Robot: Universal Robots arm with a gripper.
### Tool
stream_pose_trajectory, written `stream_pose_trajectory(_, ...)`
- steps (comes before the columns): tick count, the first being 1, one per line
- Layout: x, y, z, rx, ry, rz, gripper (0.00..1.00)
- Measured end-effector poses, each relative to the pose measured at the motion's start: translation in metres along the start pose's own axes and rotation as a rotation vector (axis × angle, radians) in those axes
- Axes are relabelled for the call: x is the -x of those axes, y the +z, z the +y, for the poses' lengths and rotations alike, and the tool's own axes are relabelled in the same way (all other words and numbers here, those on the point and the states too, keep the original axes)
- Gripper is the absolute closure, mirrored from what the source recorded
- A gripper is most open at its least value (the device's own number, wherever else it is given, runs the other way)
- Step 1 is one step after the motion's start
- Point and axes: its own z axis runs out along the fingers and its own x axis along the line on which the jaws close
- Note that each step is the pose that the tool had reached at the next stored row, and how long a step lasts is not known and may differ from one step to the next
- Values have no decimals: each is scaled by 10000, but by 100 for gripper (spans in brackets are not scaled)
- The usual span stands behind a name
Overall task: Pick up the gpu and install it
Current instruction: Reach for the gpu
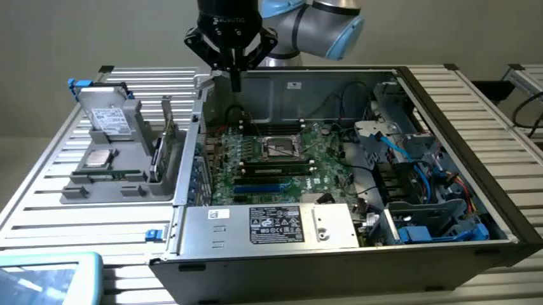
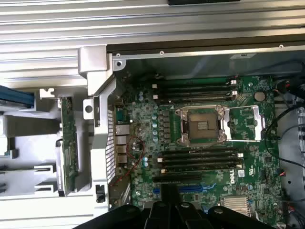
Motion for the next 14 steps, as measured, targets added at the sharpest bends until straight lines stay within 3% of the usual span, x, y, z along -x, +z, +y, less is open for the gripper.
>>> stream_pose_trajectory(14,-10,-1,-1,-2,2,0,89)
